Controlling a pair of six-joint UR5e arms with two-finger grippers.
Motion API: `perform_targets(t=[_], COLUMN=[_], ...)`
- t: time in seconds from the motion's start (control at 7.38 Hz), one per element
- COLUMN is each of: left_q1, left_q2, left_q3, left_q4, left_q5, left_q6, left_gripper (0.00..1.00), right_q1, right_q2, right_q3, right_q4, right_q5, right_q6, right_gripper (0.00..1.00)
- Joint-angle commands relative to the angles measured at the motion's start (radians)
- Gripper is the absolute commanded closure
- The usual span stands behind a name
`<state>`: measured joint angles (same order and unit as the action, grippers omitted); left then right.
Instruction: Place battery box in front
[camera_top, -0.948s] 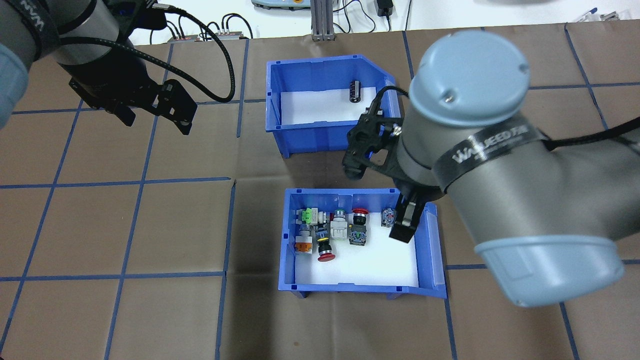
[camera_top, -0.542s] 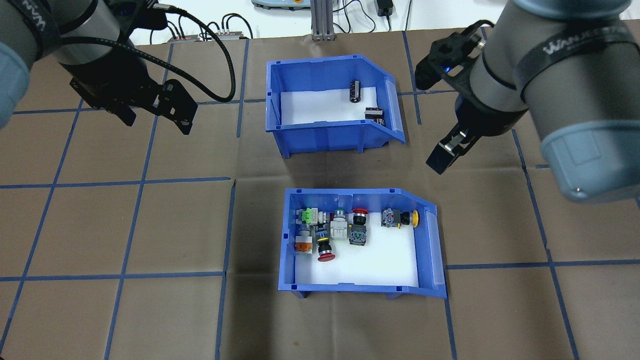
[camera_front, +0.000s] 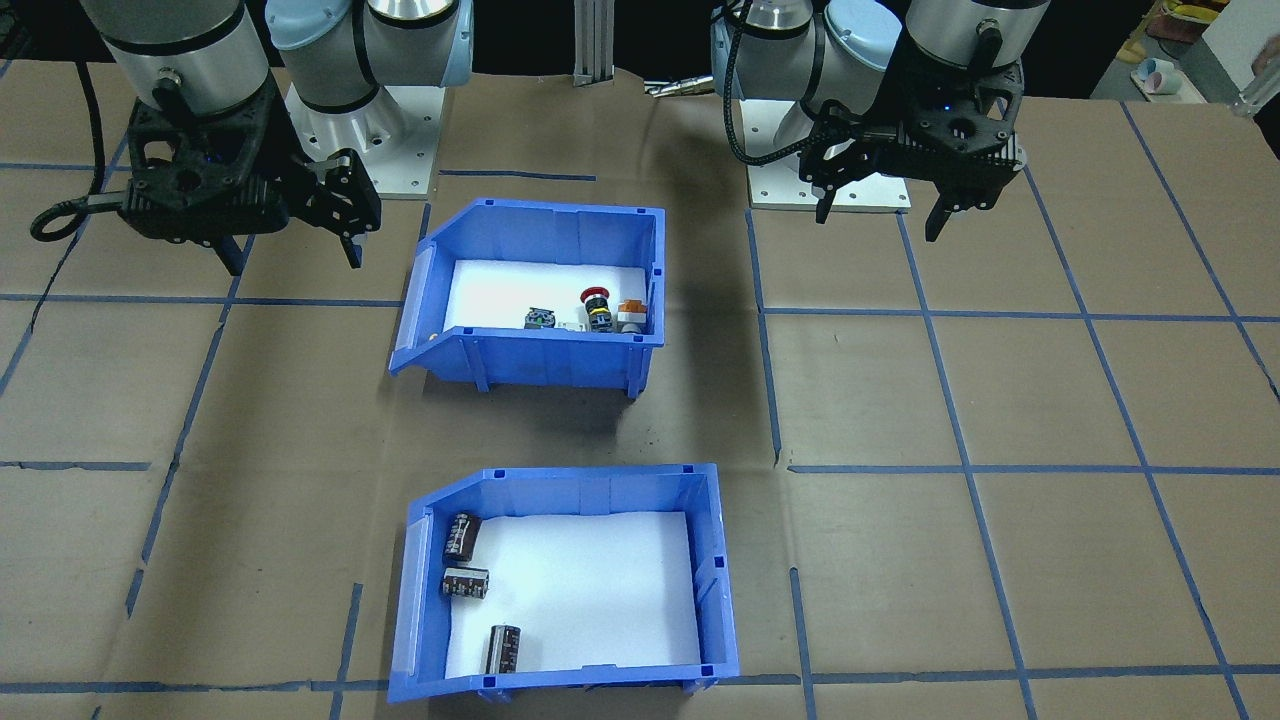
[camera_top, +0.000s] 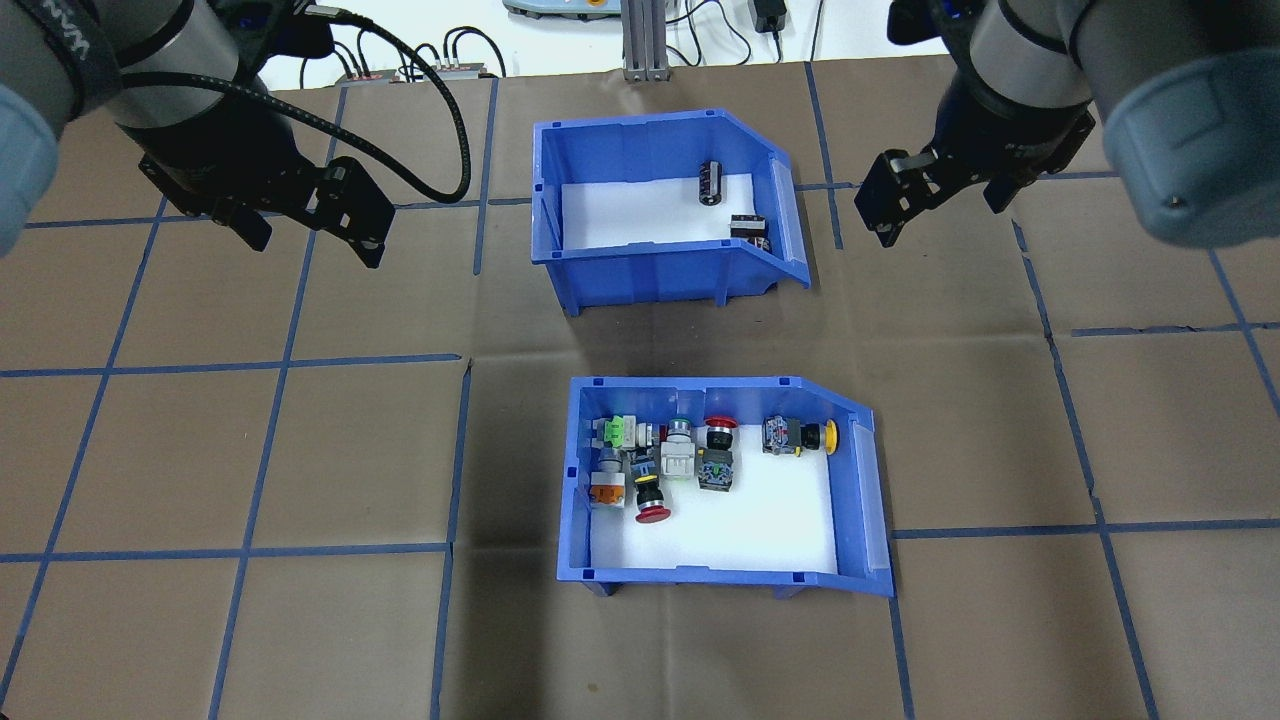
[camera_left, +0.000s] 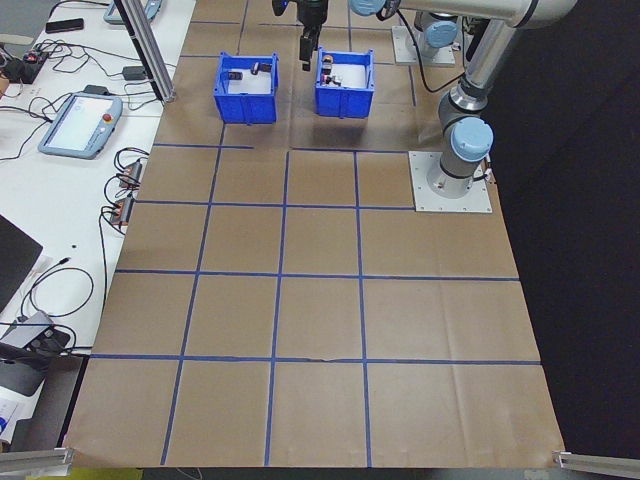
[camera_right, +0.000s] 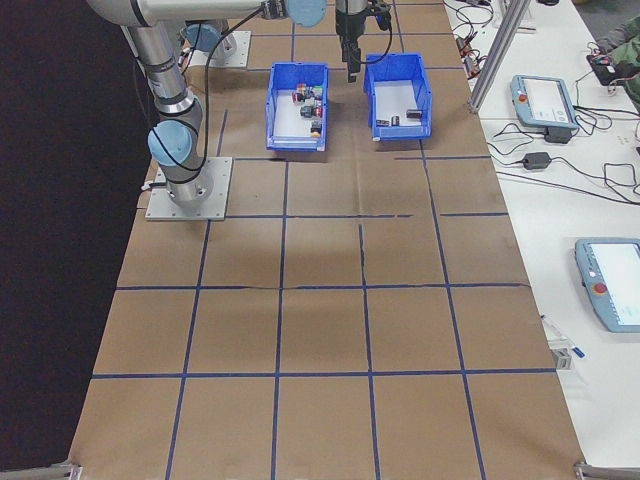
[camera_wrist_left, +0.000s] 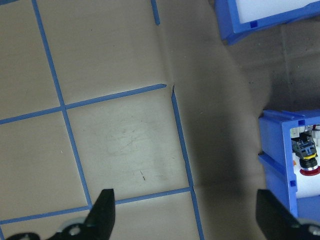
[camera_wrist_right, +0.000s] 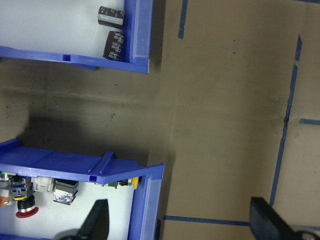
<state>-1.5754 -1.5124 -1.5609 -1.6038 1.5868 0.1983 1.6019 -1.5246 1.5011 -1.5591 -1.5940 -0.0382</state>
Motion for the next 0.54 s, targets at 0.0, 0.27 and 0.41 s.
perform_targets(t=[0.0, 0.27, 0.41], left_q1=[0.000, 0.000, 0.000], left_q2=[-0.011, -0.006, -0.011], left_q3=[0.001, 0.002, 0.005], left_q4=[0.004, 0.004, 0.004], left_q5=[-0.002, 0.004, 0.004], left_q6=[-0.005, 0.006, 0.001], left_gripper=[0.01, 0.01, 0.01], right_q1=[-0.008, -0.023, -0.034], right_q2=[0.040, 0.038, 0.032], right_q3=[-0.038, -0.027, 0.011], right_q4=[0.044, 0.040, 0.036], right_q5=[0.005, 0.005, 0.003], right_q6=[0.089, 0.092, 0.090], right_gripper=[0.00, 0.00, 0.00])
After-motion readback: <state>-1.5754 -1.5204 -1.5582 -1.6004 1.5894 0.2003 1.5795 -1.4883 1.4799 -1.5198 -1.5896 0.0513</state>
